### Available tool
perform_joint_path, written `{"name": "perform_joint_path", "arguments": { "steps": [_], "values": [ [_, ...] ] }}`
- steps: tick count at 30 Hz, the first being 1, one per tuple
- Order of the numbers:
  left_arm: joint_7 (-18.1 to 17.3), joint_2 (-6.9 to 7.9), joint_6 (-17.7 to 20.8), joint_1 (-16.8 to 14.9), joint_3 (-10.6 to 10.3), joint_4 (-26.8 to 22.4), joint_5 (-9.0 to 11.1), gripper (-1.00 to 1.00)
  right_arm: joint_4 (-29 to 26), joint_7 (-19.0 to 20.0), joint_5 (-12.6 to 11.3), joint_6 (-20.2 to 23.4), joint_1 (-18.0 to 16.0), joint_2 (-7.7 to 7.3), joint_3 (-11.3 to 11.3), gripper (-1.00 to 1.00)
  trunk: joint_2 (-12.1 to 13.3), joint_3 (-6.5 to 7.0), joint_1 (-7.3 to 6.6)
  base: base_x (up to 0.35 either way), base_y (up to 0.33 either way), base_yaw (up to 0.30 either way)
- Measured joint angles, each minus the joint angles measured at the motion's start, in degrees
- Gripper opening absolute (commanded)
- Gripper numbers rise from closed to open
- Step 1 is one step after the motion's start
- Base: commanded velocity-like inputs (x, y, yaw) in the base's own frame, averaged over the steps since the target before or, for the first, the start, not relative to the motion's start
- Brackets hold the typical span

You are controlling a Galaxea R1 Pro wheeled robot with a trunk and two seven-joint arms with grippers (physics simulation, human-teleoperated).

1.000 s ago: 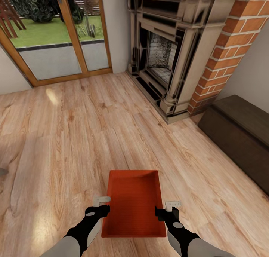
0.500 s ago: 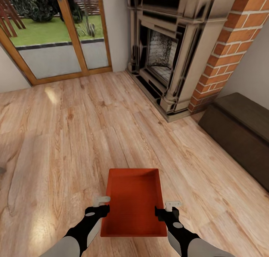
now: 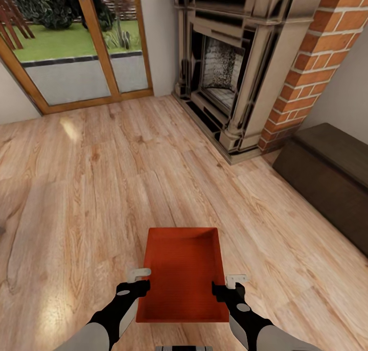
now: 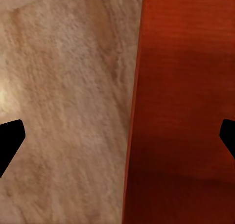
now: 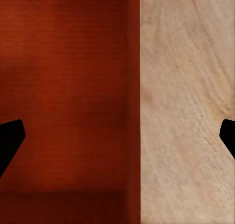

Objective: Move the two storage containers from the living room to the garage. In the garage, place one container on the floor and stack the other container on top of it (either order is fine).

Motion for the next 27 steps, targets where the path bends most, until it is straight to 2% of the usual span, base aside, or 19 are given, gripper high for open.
{"name": "perform_joint_path", "arguments": {
  "steps": [13, 27],
  "values": [
    [0.1, 0.08, 0.0, 0.0, 0.0, 0.0, 0.0, 1.00, 0.0, 0.0, 0.0, 0.0, 0.0, -0.02, 0.0, 1.00, -5.2, -2.33, 2.86, 0.000, 0.000, 0.000],
    [0.1, 0.09, 0.0, 0.0, 0.0, 0.0, 0.0, 1.00, 0.0, 0.1, 0.6, -0.1, 0.0, -0.70, 0.0, 1.00, -10.8, -4.85, 5.93, 0.000, 0.000, 0.000]
  ]
}}
